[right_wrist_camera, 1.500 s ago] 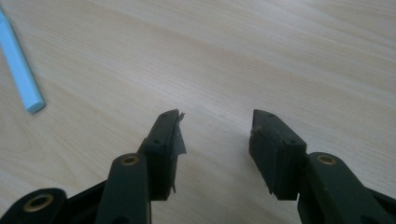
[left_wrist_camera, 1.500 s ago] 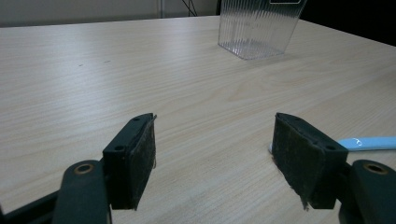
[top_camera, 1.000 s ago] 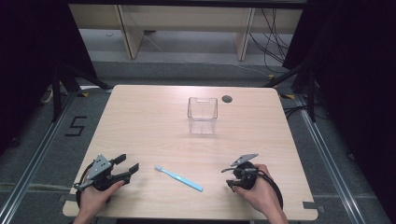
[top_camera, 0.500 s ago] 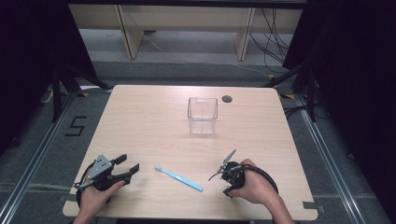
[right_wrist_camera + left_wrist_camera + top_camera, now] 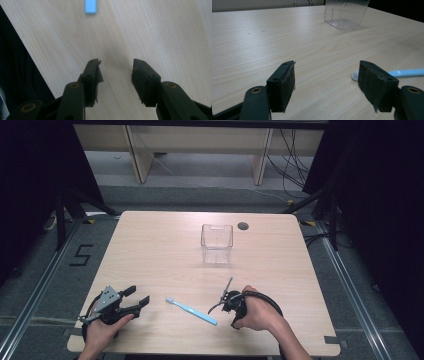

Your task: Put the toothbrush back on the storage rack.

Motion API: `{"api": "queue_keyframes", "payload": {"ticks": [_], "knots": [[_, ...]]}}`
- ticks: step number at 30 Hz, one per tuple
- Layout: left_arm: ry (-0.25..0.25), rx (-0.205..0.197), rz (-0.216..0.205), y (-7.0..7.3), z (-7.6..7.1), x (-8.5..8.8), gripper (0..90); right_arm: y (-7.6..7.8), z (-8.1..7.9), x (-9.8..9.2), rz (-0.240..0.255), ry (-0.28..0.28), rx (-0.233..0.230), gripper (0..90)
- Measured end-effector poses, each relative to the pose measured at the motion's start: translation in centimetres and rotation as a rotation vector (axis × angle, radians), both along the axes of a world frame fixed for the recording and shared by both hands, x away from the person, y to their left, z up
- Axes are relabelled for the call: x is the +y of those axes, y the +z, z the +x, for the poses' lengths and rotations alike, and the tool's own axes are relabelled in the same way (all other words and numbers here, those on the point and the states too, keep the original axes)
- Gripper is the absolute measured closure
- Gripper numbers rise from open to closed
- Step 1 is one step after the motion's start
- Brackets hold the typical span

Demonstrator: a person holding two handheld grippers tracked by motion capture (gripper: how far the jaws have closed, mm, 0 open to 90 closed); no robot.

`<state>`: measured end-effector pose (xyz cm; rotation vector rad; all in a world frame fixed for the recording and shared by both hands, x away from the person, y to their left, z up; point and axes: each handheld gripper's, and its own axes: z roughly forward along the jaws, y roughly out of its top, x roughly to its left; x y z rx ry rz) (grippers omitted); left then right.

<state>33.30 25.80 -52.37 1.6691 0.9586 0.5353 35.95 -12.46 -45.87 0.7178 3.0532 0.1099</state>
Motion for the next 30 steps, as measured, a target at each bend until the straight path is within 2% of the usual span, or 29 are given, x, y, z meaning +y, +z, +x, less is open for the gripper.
{"api": "queue_keyframes", "payload": {"ticks": [7, 10, 12, 18, 27, 29, 30], "knots": [[0.000, 0.006, 0.014, 0.1, -0.1, -0.1, 29.5, 0.2, 0.6, 1.3, -0.008, 0.015, 0.000, 57.6], [-0.002, 0.006, 0.015, 0.1, -0.1, -0.1, 29.5, 0.2, 0.8, 1.8, -0.007, 0.041, -0.008, 57.6], [-0.001, 0.007, 0.015, 0.1, -0.1, -0.1, 29.5, 0.3, 0.9, 2.3, -0.005, 0.027, -0.003, 57.6], [-0.002, 0.007, 0.013, 0.1, -0.1, -0.1, 29.5, 0.3, 1.3, 3.6, -0.012, 0.055, -0.006, 57.9], [-0.004, 0.010, 0.013, 0.1, -0.1, -0.1, 29.4, 0.2, 1.9, 5.4, -0.007, 0.055, 0.007, 58.2], [-0.004, 0.009, 0.012, 0.1, -0.1, -0.1, 29.4, 0.0, 1.9, 5.7, 0.013, 0.051, 0.015, 58.3], [-0.004, 0.010, 0.013, 0.1, -0.1, -0.1, 29.4, 0.0, 2.0, 5.8, -0.002, 0.056, 0.015, 58.3]]}}
